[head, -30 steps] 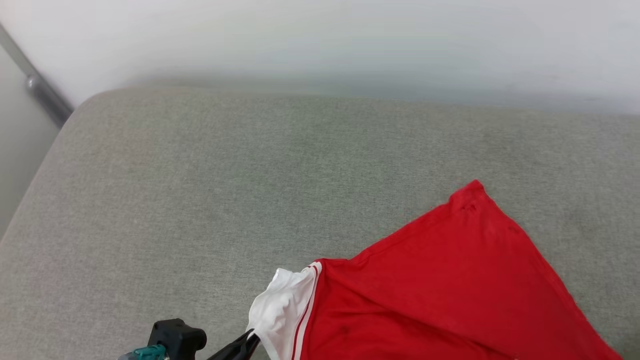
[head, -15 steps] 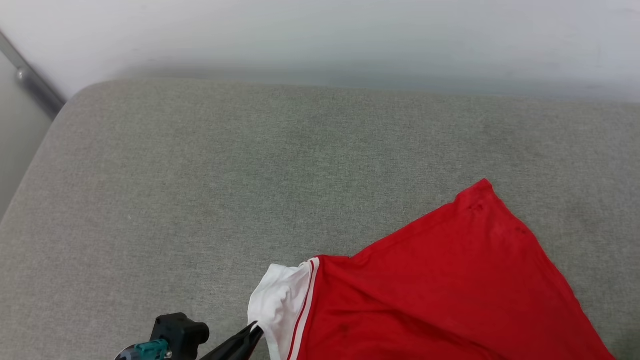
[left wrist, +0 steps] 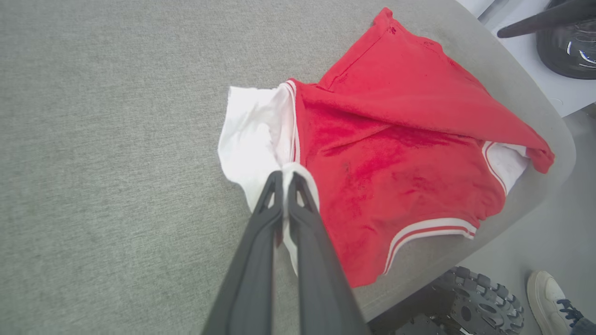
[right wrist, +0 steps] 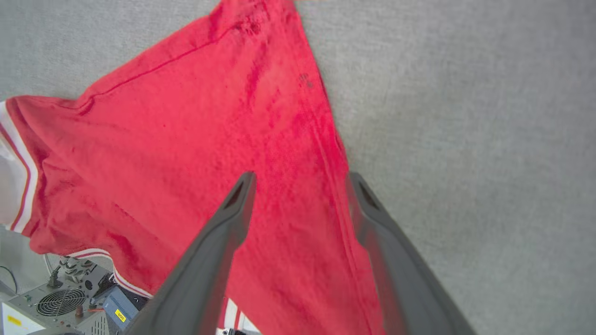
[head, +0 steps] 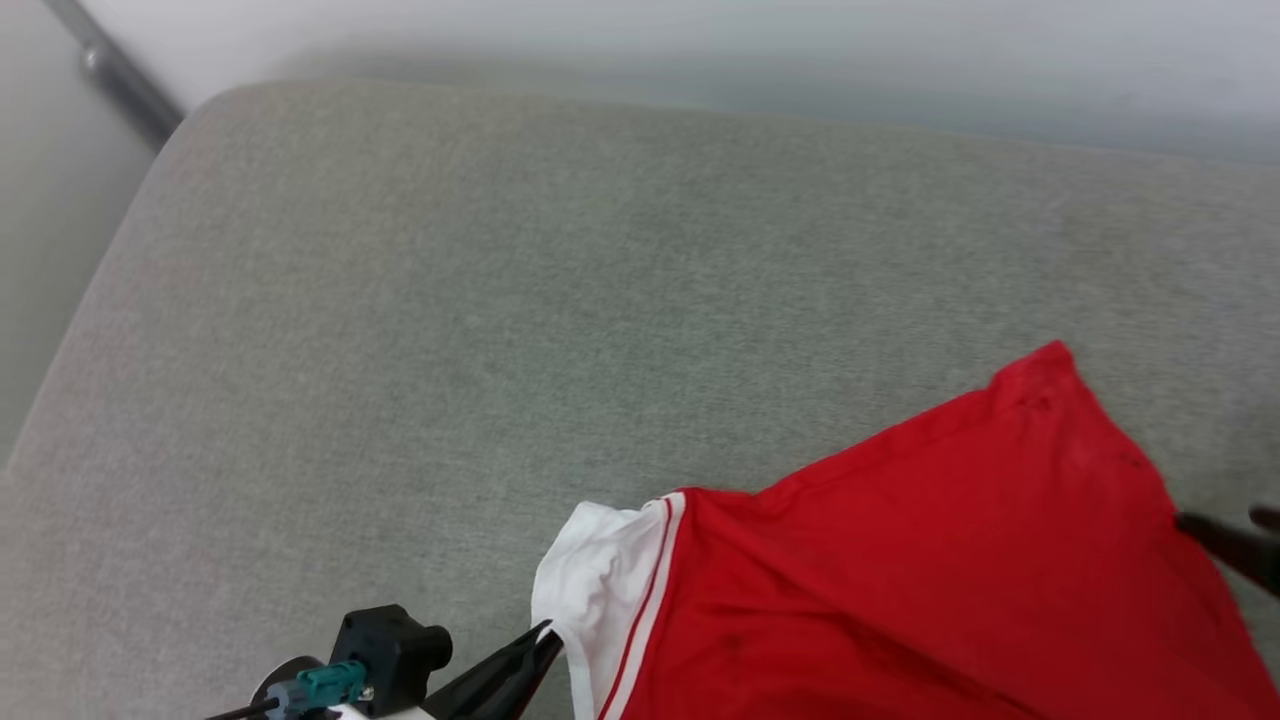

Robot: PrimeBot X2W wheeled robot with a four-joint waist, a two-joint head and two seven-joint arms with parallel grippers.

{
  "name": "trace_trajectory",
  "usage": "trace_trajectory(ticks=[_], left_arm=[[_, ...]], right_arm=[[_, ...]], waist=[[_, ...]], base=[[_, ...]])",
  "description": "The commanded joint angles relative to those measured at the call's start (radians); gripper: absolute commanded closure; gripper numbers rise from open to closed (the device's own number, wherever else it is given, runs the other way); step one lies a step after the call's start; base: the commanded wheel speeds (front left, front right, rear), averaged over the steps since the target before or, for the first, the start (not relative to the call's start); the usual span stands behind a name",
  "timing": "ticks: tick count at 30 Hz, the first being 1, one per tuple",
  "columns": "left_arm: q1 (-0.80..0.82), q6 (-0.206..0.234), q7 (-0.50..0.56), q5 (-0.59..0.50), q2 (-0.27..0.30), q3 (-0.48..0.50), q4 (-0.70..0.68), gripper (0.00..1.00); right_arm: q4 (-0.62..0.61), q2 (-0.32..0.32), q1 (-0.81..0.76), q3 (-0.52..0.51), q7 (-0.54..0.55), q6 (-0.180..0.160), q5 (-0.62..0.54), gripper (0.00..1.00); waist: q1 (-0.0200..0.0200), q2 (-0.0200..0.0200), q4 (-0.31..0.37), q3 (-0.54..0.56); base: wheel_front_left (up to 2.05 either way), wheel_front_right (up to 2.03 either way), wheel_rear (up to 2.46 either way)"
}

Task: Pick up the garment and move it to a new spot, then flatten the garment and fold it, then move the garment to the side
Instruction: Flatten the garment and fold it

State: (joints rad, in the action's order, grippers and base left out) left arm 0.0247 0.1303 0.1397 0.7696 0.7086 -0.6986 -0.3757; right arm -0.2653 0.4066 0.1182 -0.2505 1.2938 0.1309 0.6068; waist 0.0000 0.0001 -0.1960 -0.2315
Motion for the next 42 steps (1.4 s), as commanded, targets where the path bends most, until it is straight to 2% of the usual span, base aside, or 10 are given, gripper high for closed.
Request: trace_trajectory(ticks=[1, 6, 9, 15, 22, 23, 25, 26, 33, 42], left_arm=[[0.013, -0.005, 0.002, -0.002, -0.004, 0.001, 0.002, 1.00], [0.042, -0.019, -0.001, -0.014, -0.019, -0.009, 0.007, 1.00], [0.069, -0.030, -0.004, -0.024, -0.042, -0.020, 0.015, 1.00], [0.081, -0.029, -0.010, -0.027, -0.064, -0.028, 0.030, 1.00], [0.088, -0.040, -0.023, -0.025, -0.082, -0.039, 0.048, 1.00], [0.090, -0.041, -0.024, -0.025, -0.083, -0.039, 0.050, 1.00], [0.093, -0.042, -0.026, -0.025, -0.085, -0.039, 0.056, 1.00], [0.095, -0.042, -0.027, -0.025, -0.085, -0.038, 0.058, 1.00], [0.102, -0.039, -0.025, -0.023, -0.076, -0.033, 0.066, 1.00], [0.108, -0.018, -0.005, -0.030, -0.019, 0.004, 0.032, 1.00]], right_arm=[[0.004, 0.008, 0.032, 0.020, 0.010, 0.000, -0.014, 0.00], [0.073, 0.011, 0.186, 0.118, 0.044, 0.000, -0.095, 0.00], [0.186, 0.011, 0.283, 0.174, 0.058, 0.000, -0.167, 0.00], [0.290, 0.022, 0.327, 0.190, 0.059, 0.000, -0.224, 0.00], [0.386, 0.049, 0.280, 0.232, 0.055, -0.001, -0.239, 0.00], [0.397, 0.052, 0.275, 0.237, 0.053, -0.001, -0.241, 0.24], [0.416, 0.058, 0.264, 0.245, 0.051, -0.001, -0.243, 0.94], [0.423, 0.058, 0.261, 0.247, 0.053, -0.001, -0.241, 1.00], [0.429, 0.051, 0.314, 0.254, -0.015, -0.001, -0.209, 1.00], [0.431, 0.031, 0.387, 0.276, -0.154, 0.000, -0.139, 1.00]], waist=[[0.0000, -0.0001, -0.031, -0.030], [0.0000, -0.0001, -0.082, -0.079], [0.0000, -0.0001, -0.132, -0.118], [0.0000, -0.0001, -0.178, -0.152], [0.0000, -0.0001, -0.204, -0.176], [0.0000, -0.0001, -0.205, -0.178], [0.0000, -0.0001, -0.205, -0.179], [0.0000, -0.0001, -0.204, -0.178], [0.0000, -0.0001, -0.176, -0.136], [0.0000, -0.0001, -0.098, 0.003]], base=[[0.00, 0.00, 0.00], [0.00, 0.00, 0.00], [0.00, 0.00, 0.00], [0.00, 0.00, 0.00], [0.00, 0.00, 0.00], [0.00, 0.00, 0.00], [0.00, 0.00, 0.00], [0.00, 0.00, 0.00], [0.00, 0.00, 0.00], [0.00, 0.00, 0.00]])
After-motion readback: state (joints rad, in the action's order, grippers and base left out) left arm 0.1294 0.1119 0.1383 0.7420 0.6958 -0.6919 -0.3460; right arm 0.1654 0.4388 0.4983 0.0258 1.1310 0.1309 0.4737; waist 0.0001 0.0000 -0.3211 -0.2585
